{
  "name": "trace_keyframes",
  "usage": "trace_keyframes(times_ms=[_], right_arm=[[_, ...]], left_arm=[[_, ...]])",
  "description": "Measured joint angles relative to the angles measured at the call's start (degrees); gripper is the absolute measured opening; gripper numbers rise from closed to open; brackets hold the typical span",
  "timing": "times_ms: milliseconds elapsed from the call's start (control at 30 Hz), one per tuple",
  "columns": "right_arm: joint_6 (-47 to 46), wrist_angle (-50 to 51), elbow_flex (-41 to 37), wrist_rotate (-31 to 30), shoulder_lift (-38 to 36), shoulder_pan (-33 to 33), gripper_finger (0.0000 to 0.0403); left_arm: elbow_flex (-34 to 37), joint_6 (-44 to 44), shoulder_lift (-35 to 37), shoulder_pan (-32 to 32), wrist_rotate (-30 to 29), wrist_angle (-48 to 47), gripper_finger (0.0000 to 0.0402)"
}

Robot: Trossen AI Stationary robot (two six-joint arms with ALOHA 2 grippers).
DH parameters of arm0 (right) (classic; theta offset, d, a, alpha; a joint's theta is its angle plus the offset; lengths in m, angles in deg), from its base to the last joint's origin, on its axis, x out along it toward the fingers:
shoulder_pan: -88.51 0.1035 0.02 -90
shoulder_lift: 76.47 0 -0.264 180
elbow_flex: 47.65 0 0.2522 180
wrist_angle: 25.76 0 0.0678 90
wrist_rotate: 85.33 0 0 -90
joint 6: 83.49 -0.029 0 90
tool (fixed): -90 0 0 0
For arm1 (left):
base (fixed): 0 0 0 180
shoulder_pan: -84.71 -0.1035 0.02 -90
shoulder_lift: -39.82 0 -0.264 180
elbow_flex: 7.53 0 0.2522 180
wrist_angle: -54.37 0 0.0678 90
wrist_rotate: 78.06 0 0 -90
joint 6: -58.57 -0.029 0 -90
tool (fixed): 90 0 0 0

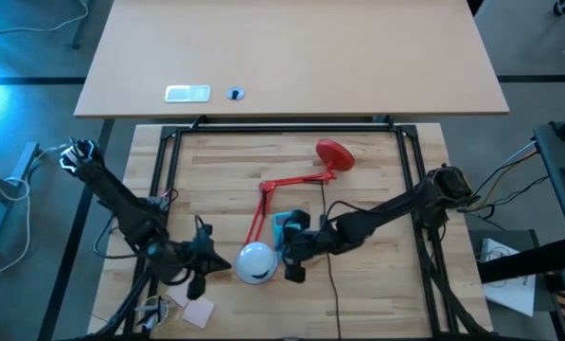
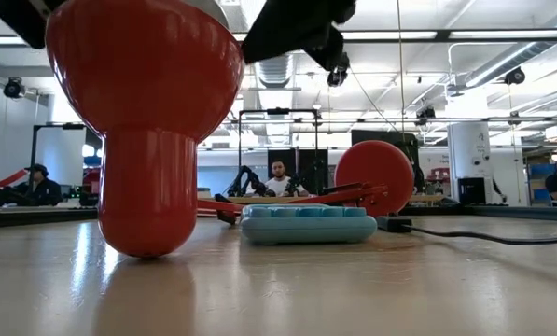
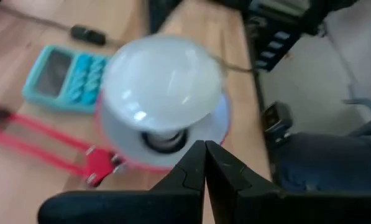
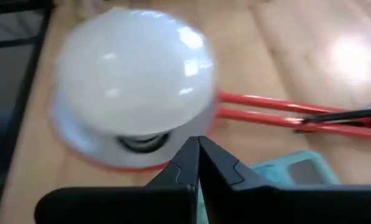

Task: Screw lightbulb
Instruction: Insert the lightbulb into the orange desk lamp

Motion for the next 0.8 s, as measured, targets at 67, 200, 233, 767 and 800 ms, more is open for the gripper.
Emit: trace_keyframes(times_ms=[67,200,233,767,800], right_arm=[[-0.3,-0.2,0.0,0.0,0.0,-0.4,0.0002],[0.4,-0.3,0.0,2.7,0.1,-0.1,0.0002],[0.5,-0.4,0.0,3.0,0.1,0.0,0.0002],[1.2,-0.9,0.0,9.6,-1.2,3.2,0.0002],[1.2,-0.3,0.0,7.9,-1.5,3.1,0.0002]], left_arm=[[0.1,-0.4,-1.7,0.0,0.2,0.8,0.0],[0.1,-0.1,-5.2,-0.6,0.7,0.9,0.0],[0.1,0.0,-5.8,-1.0,0.7,0.9,0.0],[0.2,5.4,1.1,-5.4,1.6,-15.6,0.0],[0.2,5.8,1.9,-4.7,1.6,-15.0,0.0]])
